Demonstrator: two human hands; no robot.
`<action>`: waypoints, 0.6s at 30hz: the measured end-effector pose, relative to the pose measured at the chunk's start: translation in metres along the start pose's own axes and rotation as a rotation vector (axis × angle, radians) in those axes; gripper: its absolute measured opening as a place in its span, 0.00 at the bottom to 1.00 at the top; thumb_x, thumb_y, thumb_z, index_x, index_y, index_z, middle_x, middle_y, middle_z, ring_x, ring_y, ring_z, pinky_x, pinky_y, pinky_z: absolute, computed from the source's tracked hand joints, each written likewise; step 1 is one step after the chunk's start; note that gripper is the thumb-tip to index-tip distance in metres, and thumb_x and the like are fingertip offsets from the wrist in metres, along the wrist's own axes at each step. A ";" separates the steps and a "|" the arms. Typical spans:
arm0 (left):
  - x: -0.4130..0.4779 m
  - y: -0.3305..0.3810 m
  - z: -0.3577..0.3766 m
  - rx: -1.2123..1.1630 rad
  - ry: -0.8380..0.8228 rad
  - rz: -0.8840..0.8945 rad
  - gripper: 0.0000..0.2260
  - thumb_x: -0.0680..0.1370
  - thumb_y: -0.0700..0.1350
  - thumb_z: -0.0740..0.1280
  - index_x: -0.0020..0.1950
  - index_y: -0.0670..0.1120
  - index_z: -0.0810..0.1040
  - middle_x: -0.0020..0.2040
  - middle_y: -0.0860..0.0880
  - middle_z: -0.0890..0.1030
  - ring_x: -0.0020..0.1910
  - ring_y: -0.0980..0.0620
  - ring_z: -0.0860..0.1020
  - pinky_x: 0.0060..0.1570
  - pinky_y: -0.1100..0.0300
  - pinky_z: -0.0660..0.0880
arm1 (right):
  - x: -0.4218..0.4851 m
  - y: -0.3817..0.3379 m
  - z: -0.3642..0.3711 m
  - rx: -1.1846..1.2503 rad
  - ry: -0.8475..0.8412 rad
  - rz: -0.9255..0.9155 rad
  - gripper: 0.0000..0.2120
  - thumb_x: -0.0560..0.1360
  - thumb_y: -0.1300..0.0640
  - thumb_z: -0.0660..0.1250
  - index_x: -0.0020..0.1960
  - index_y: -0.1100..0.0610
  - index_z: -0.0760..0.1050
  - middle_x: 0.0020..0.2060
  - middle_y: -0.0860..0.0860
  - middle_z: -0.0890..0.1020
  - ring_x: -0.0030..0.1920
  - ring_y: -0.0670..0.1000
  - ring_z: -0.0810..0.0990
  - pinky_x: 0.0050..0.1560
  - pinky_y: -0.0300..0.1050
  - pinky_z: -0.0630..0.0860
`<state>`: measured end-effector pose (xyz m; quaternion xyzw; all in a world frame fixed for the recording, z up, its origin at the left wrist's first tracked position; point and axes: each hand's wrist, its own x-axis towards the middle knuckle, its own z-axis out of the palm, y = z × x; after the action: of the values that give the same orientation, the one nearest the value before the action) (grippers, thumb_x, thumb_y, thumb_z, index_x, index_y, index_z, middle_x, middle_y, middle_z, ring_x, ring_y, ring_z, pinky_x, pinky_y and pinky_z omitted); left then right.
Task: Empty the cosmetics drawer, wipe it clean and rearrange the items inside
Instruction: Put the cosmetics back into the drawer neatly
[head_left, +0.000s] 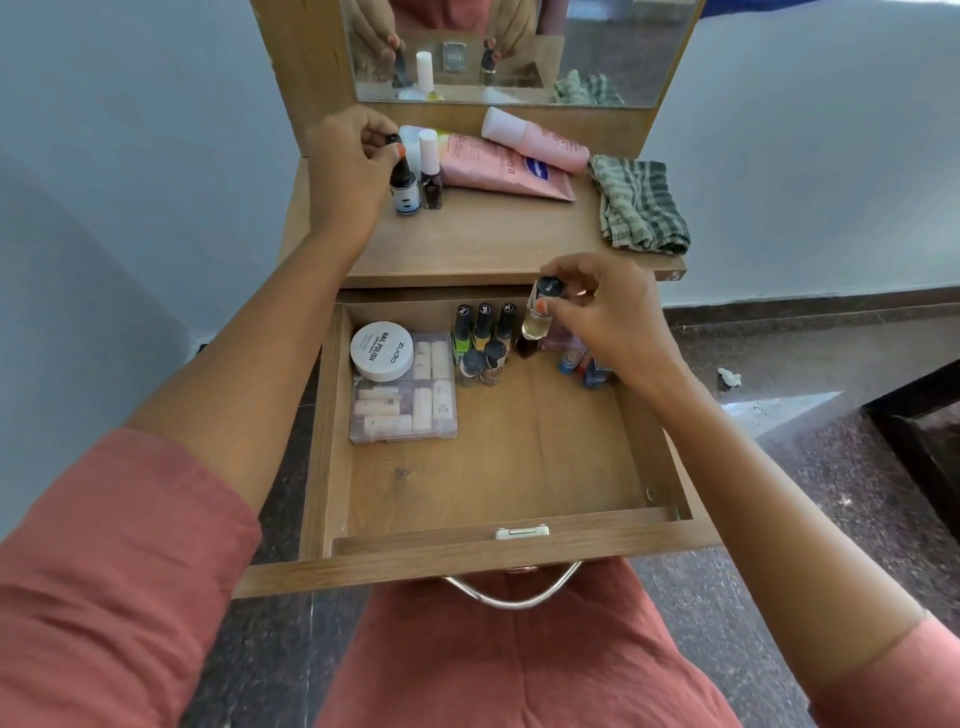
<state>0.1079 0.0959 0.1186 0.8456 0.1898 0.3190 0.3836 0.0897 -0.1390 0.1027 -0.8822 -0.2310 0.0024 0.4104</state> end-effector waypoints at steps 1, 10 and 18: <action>-0.002 0.001 -0.001 -0.005 0.003 0.005 0.09 0.75 0.38 0.66 0.54 0.40 0.78 0.52 0.44 0.81 0.36 0.64 0.72 0.39 0.78 0.70 | -0.003 0.002 0.001 -0.003 -0.011 0.008 0.14 0.69 0.65 0.71 0.55 0.61 0.78 0.36 0.42 0.75 0.31 0.32 0.74 0.37 0.19 0.67; -0.022 0.004 -0.013 -0.047 0.008 0.011 0.09 0.75 0.37 0.66 0.54 0.39 0.78 0.50 0.44 0.80 0.36 0.65 0.72 0.41 0.77 0.71 | -0.013 0.036 0.031 -0.218 -0.139 0.057 0.16 0.71 0.66 0.68 0.59 0.63 0.76 0.53 0.57 0.80 0.48 0.51 0.77 0.44 0.27 0.65; -0.038 0.005 -0.015 -0.071 0.001 0.001 0.09 0.74 0.37 0.66 0.54 0.39 0.79 0.51 0.43 0.81 0.36 0.66 0.72 0.41 0.78 0.70 | -0.009 0.039 0.048 -0.304 -0.195 0.016 0.16 0.72 0.67 0.66 0.60 0.62 0.75 0.51 0.60 0.77 0.44 0.52 0.71 0.41 0.29 0.59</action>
<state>0.0709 0.0792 0.1152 0.8314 0.1779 0.3264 0.4131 0.0883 -0.1295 0.0409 -0.9315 -0.2604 0.0561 0.2479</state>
